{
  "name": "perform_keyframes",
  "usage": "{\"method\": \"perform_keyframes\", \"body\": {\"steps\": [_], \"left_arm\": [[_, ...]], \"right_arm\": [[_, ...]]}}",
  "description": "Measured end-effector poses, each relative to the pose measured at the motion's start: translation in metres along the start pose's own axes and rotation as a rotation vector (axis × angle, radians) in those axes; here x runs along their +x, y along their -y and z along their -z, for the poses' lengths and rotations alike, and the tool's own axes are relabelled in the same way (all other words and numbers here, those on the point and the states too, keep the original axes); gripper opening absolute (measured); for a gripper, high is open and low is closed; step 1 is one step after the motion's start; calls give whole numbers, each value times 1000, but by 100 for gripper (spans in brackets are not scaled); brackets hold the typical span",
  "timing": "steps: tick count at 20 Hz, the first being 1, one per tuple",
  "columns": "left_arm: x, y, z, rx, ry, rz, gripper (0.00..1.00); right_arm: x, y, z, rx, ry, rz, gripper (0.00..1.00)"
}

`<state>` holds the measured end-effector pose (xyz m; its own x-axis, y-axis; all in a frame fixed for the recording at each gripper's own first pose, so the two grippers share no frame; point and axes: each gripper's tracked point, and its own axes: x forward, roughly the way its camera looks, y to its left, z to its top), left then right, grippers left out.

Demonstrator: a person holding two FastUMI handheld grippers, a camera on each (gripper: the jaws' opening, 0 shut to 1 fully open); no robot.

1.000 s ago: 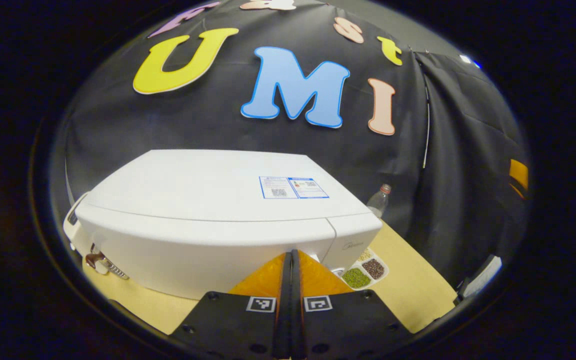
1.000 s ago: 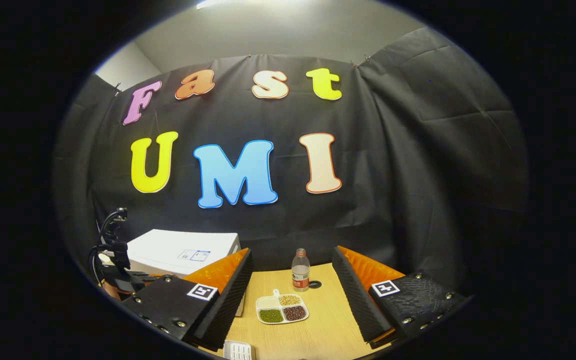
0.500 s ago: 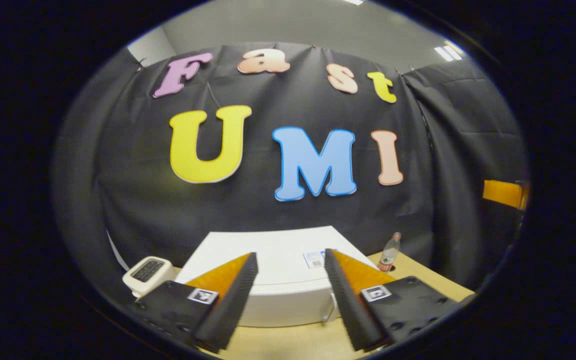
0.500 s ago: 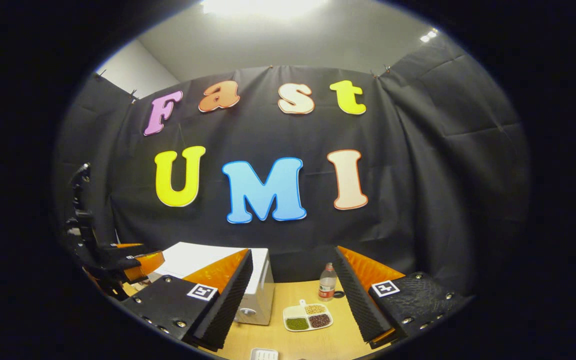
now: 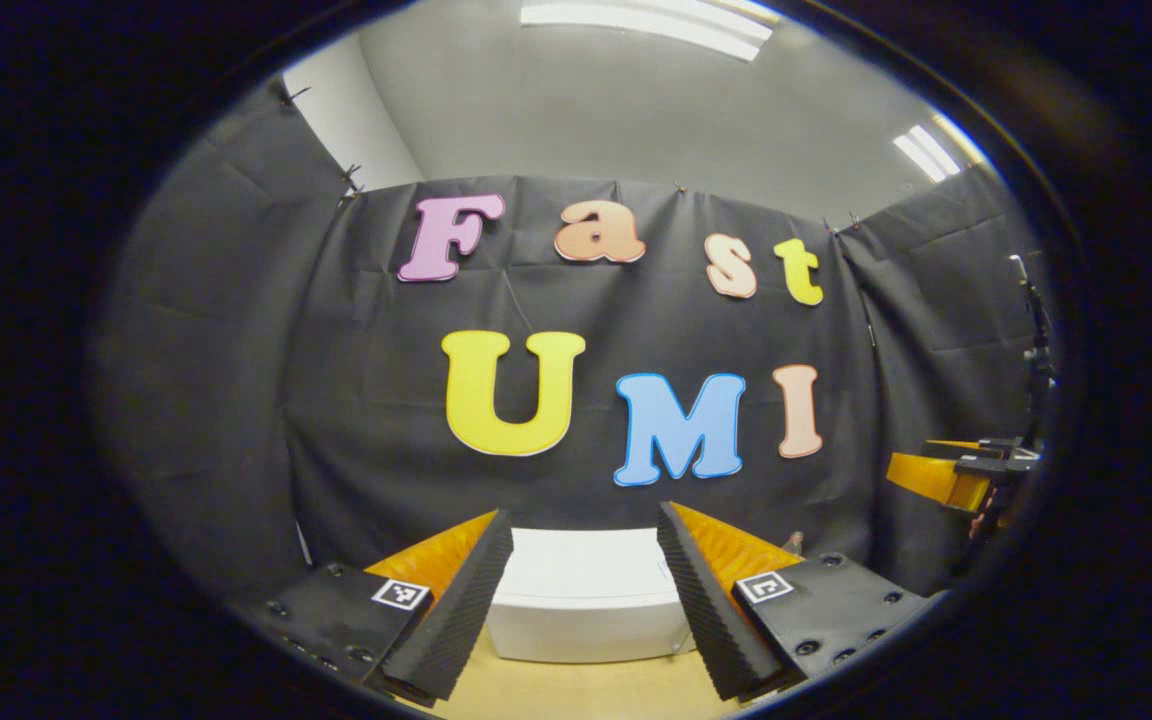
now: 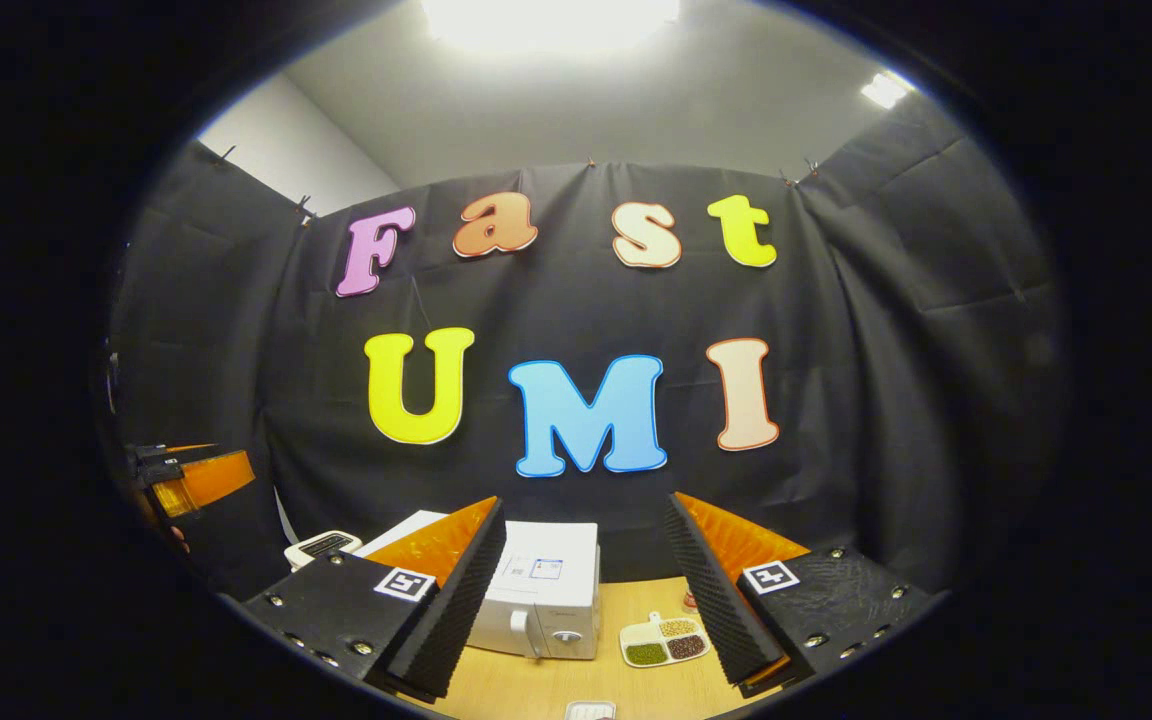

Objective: Open the microwave oven with the left hand, put the food in, and close the microwave oven.

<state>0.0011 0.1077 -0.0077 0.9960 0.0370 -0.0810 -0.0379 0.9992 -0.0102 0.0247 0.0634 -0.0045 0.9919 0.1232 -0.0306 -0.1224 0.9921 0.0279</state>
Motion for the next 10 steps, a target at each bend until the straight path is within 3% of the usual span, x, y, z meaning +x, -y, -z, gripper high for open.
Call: {"method": "perform_keyframes", "body": {"steps": [1,3,10], "left_arm": [[-5,-2,-2,1,2,2,100],[-13,-7,-5,3,8,16,97],[-25,-12,-11,-1,25,51,100]], "right_arm": [[-5,-6,-3,-4,6,3,96],[-13,-14,-8,-3,19,7,96],[-31,-33,-13,-6,27,20,96]]}}
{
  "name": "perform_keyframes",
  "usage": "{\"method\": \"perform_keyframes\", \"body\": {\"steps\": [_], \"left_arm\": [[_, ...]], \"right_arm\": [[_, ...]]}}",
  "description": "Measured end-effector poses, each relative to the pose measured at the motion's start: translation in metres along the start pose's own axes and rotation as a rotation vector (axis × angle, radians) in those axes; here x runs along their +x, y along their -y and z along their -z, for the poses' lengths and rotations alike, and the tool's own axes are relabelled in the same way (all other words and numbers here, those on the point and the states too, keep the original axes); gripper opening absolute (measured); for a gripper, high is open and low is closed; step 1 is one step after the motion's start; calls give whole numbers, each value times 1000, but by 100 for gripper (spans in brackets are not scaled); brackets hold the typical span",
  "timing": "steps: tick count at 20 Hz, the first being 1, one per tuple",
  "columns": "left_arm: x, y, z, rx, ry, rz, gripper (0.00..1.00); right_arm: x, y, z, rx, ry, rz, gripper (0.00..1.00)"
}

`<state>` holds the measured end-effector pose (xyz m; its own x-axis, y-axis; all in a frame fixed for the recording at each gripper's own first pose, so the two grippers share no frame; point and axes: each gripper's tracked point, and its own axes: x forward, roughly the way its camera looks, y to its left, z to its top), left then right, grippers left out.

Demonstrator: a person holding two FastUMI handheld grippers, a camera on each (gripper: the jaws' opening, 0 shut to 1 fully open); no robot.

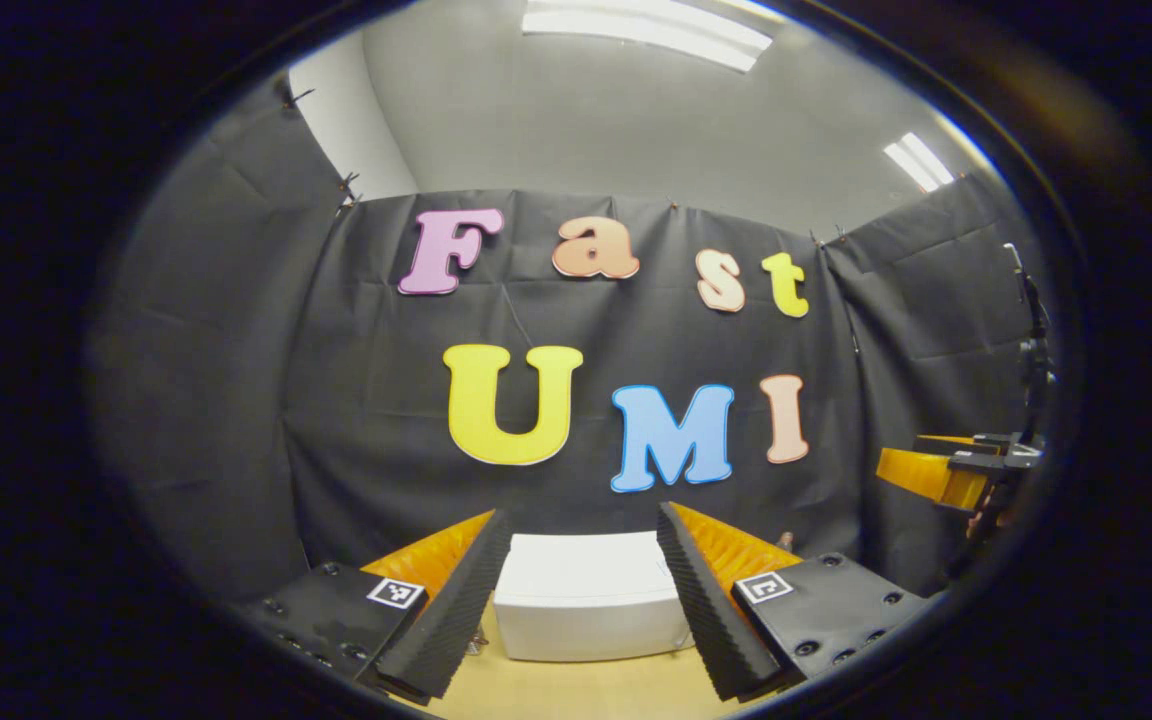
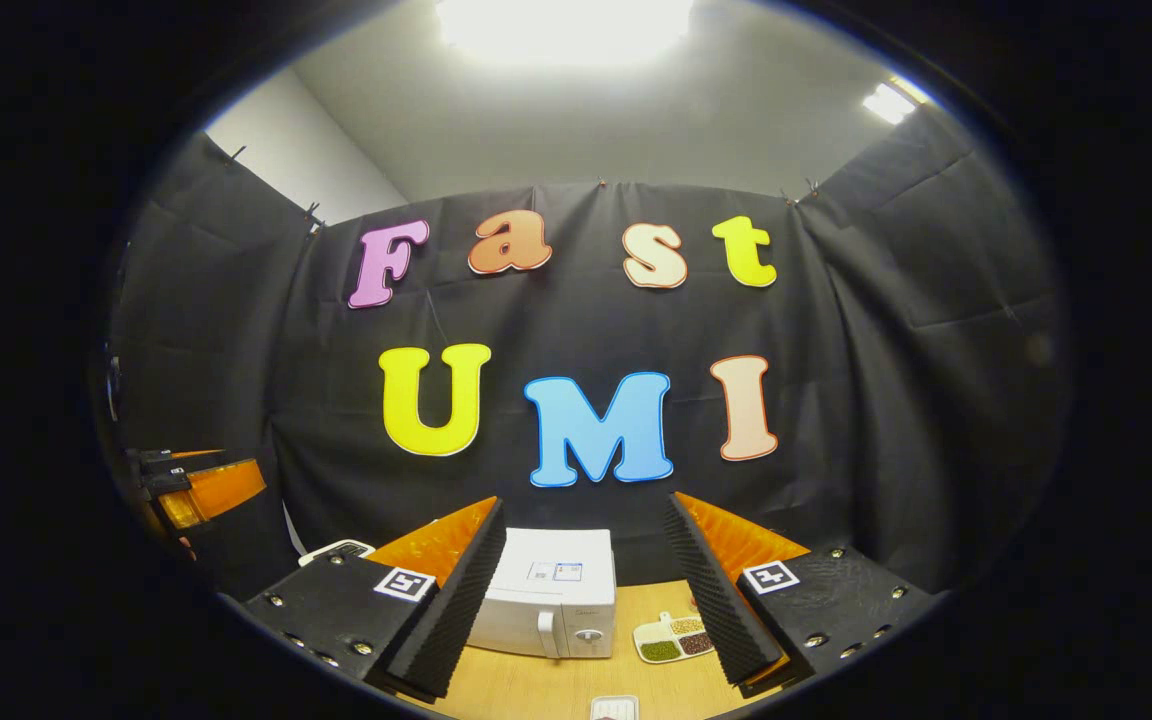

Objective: Open the microwave oven with the left hand, put the food in, and close the microwave oven.

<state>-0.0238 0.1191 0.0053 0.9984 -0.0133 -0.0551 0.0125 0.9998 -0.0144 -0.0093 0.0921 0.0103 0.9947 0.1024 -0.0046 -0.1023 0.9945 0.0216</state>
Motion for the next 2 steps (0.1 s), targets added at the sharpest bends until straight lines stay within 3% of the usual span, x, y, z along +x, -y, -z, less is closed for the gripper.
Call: {"method": "perform_keyframes", "body": {"steps": [2], "left_arm": [[0,-1,1,0,-1,1,99]], "right_arm": [[-2,-3,1,-5,-5,-2,96]]}}
